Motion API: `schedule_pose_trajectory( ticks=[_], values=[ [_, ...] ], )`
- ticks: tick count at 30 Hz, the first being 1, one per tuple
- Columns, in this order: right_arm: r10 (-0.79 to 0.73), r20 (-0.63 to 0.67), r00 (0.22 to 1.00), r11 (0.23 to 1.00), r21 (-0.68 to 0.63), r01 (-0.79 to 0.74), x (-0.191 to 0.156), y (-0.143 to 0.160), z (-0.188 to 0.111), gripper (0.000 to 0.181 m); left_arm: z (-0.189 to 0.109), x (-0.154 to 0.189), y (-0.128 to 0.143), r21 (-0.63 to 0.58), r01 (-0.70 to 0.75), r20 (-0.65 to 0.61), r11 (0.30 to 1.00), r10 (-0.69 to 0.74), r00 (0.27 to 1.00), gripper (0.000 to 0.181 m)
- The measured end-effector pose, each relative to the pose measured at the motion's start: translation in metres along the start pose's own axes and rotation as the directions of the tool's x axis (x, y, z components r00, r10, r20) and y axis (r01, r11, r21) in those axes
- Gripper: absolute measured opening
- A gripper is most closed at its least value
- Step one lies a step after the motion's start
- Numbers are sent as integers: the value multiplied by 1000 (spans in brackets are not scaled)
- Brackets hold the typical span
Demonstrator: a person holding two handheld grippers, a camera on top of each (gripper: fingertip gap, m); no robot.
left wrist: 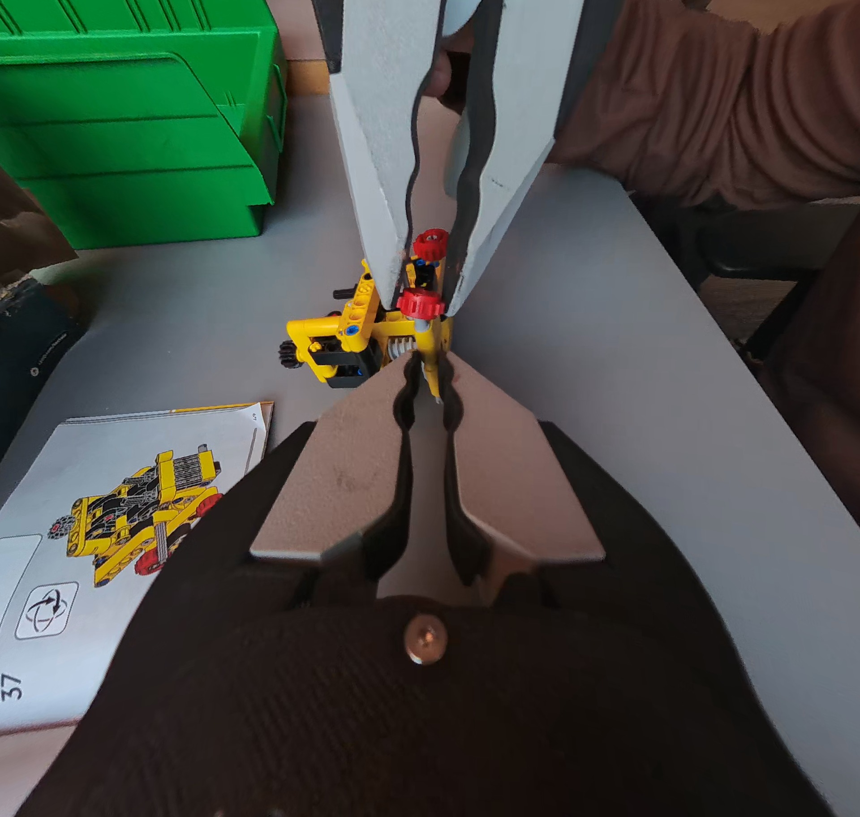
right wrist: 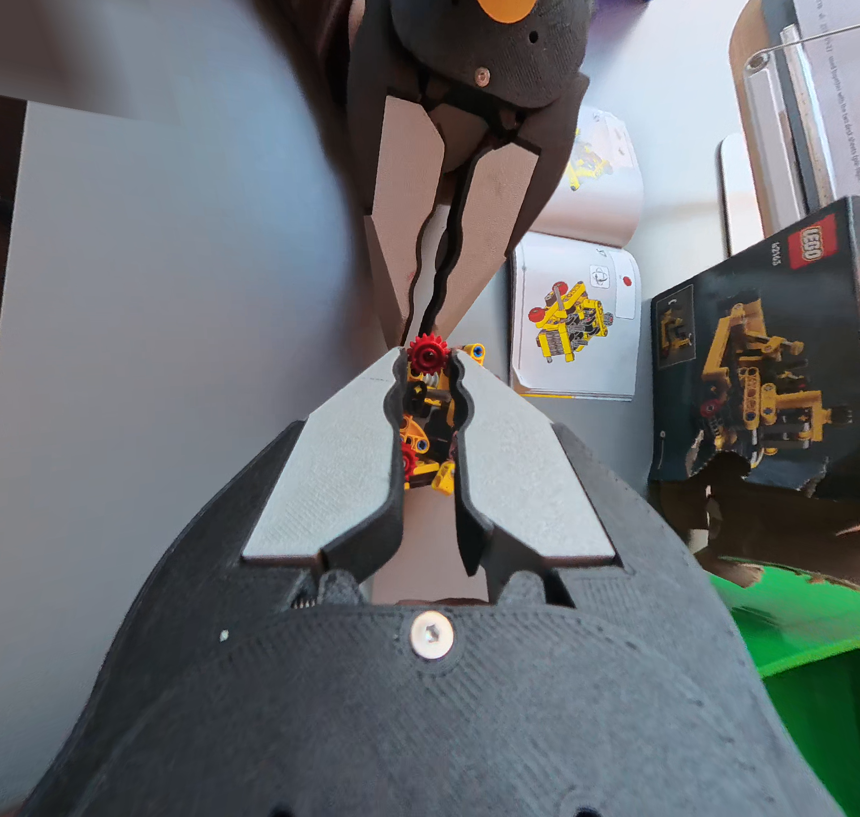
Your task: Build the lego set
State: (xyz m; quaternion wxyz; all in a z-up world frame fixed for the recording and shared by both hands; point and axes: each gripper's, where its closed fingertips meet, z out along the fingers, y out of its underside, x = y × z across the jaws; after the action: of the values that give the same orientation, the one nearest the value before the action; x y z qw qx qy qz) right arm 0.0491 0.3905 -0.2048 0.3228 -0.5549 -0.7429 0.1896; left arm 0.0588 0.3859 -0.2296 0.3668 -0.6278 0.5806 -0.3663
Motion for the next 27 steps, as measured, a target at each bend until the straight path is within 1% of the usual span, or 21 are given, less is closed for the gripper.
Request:
schedule_pose_trajectory(
  ticks=[2, 4, 7, 12, 17, 21, 27],
  values=[
    [-7, 27, 1000, 999, -35, 8, -1, 1, -2, 14, 0, 1, -1, 8, 1, -16, 1000, -1, 1000, 4],
    [-8, 83, 996, 997, -75, 14, -5, 1, -4, 14, 0, 3, -1, 3, 8, -42, 1000, -8, 999, 4],
    [-7, 142, 990, 989, -146, 28, -6, 3, -5, 14, 1, 4, 0, -2, -6, -40, 1000, 6, 999, 4],
    [11, 207, 978, 979, -203, 32, -8, 2, -3, 14, 1, 5, 1, -10, -24, -32, 1000, 24, 999, 4],
    [24, 210, 977, 977, -211, 22, -6, 4, -4, 14, 1, 5, 0, -5, -27, -25, 1000, 27, 999, 4],
    [43, 231, 972, 983, -183, 0, -9, 5, -2, 14, 2, 5, 1, -14, -36, -20, 999, 36, 999, 4],
    [37, 227, 973, 984, -177, 4, -10, 6, -3, 14, 2, 6, 1, -11, -47, -16, 999, 47, 999, 4]
  ],
)
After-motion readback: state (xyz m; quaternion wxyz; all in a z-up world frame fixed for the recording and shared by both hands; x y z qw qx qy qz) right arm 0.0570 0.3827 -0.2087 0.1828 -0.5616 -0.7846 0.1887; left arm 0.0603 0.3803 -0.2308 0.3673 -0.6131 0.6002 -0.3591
